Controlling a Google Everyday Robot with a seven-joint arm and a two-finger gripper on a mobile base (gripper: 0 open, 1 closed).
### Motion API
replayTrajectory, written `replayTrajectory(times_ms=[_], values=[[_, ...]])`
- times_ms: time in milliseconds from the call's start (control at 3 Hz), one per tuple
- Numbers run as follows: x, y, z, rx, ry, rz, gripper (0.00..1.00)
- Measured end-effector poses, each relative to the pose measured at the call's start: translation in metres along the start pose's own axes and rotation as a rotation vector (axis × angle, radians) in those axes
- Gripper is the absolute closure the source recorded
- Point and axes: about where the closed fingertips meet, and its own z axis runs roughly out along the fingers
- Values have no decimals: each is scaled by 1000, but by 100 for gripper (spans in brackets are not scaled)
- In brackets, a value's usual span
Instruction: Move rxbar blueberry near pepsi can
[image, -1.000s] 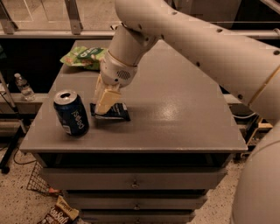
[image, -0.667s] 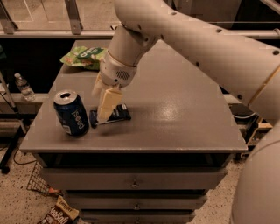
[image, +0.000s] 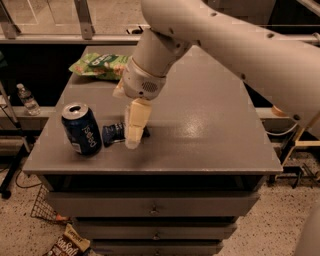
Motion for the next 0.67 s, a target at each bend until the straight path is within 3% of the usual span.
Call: replayTrajectory(times_ms=[333, 667], values=[[33, 29, -33, 95, 31, 63, 0], [70, 73, -86, 205, 61, 122, 0]])
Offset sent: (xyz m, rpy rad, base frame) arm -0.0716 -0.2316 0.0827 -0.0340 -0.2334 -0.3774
